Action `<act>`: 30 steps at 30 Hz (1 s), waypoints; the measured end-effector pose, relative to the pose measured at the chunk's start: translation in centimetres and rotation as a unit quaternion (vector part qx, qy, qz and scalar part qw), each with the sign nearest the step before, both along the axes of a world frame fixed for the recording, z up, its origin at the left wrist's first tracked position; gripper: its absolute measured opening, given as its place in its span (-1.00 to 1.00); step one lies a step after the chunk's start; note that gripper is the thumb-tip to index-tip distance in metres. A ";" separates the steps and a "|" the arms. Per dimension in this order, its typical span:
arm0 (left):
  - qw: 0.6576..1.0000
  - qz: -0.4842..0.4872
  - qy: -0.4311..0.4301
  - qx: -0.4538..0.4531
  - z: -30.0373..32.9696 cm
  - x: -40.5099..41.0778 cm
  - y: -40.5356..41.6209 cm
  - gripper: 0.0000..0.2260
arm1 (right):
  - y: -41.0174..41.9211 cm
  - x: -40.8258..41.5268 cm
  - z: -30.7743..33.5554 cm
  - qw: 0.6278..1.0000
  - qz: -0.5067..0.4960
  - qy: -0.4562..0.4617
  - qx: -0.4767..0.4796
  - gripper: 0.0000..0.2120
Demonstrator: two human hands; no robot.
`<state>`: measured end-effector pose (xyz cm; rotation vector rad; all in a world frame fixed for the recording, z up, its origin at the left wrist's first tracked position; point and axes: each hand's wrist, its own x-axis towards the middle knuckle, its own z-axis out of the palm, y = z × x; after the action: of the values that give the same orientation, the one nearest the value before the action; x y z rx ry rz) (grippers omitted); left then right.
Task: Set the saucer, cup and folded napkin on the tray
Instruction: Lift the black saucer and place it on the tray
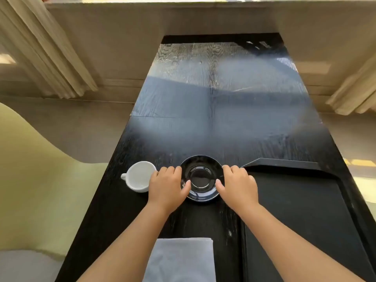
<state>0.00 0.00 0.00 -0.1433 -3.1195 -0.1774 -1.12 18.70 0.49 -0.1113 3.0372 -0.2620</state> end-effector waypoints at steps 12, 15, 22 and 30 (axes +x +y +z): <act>0.973 0.141 -0.080 0.164 -5.3 -0.3 1.7 -0.41 | 0.2 -1.9 -5.0 0.990 -0.025 -0.049 -0.131 -0.44; 0.949 0.182 -0.109 0.234 -4.6 -0.3 2.3 -0.38 | 0.3 -2.0 -5.0 0.978 -0.040 -0.062 -0.194 -0.47; 0.892 0.208 -0.067 0.396 -2.1 0.4 3.6 -0.72 | 2.4 0.0 -3.4 0.949 -0.096 0.007 -0.301 -0.40; 0.858 0.130 -0.106 0.486 -0.8 0.6 10.6 -0.60 | 10.7 3.4 -1.9 0.923 -0.198 0.049 -0.326 -0.47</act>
<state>0.58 10.56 -0.77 0.3265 -2.7465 -1.7673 2.29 29.42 -1.37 0.4622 2.8919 -1.3208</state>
